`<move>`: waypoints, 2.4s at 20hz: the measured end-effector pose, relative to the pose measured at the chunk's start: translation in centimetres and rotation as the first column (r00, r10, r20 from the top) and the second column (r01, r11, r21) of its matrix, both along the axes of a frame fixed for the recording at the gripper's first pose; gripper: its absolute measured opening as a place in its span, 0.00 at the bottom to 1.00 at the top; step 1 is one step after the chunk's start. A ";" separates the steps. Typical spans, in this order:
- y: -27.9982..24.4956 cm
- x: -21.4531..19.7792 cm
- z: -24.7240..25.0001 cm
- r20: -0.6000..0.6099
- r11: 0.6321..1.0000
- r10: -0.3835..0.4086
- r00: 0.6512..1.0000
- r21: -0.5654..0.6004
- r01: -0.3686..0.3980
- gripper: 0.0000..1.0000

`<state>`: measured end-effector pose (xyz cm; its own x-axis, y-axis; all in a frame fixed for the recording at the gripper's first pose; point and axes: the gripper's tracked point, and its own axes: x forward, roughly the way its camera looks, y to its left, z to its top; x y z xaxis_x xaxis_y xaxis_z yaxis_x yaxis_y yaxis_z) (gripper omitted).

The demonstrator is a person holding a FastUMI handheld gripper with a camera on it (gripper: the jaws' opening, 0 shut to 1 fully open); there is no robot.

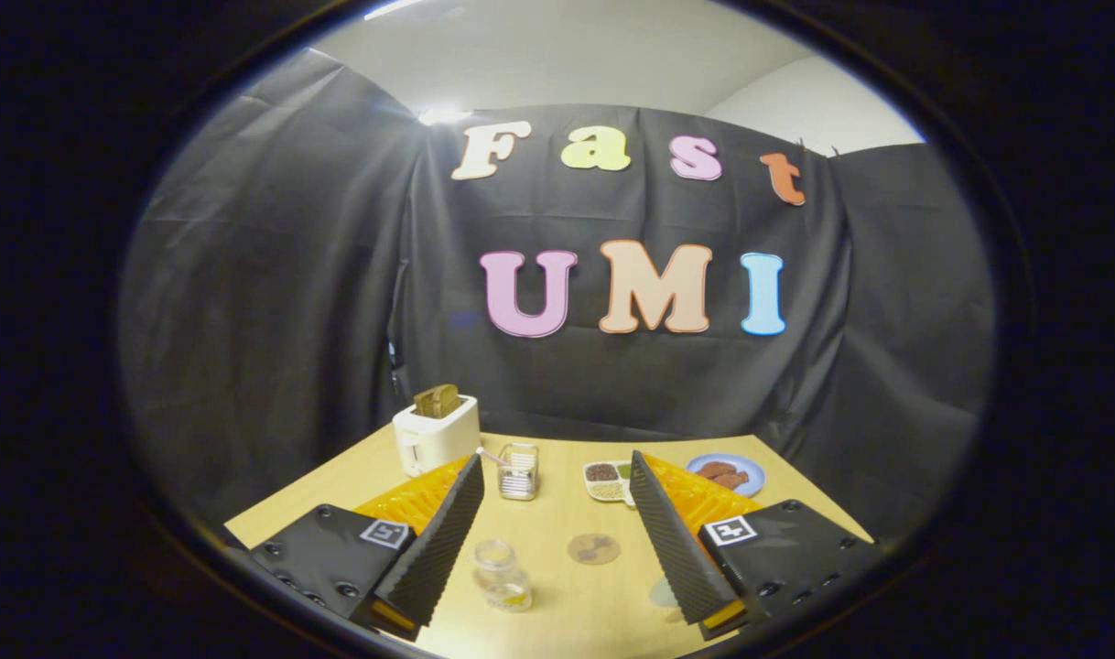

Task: Take the bottle from table, then pour the juice into the cup, finally place the bottle on the coaster

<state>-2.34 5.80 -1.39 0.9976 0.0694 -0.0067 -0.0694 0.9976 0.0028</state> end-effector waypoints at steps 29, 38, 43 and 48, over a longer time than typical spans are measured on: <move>5.2 1.6 -20.4 -0.257 0.987 -0.133 0.957 -0.124 0.104 1.00; 5.7 3.9 -24.2 -0.316 0.988 -0.128 0.940 -0.127 0.092 1.00; 5.1 5.2 -25.7 -0.334 0.987 -0.148 0.931 -0.111 0.117 1.00; 6.0 6.3 -26.9 -0.348 0.991 -0.114 0.931 -0.108 0.081 1.00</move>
<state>3.97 11.79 -28.28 0.9315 -0.0454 -0.3608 0.0172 0.9966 -0.0811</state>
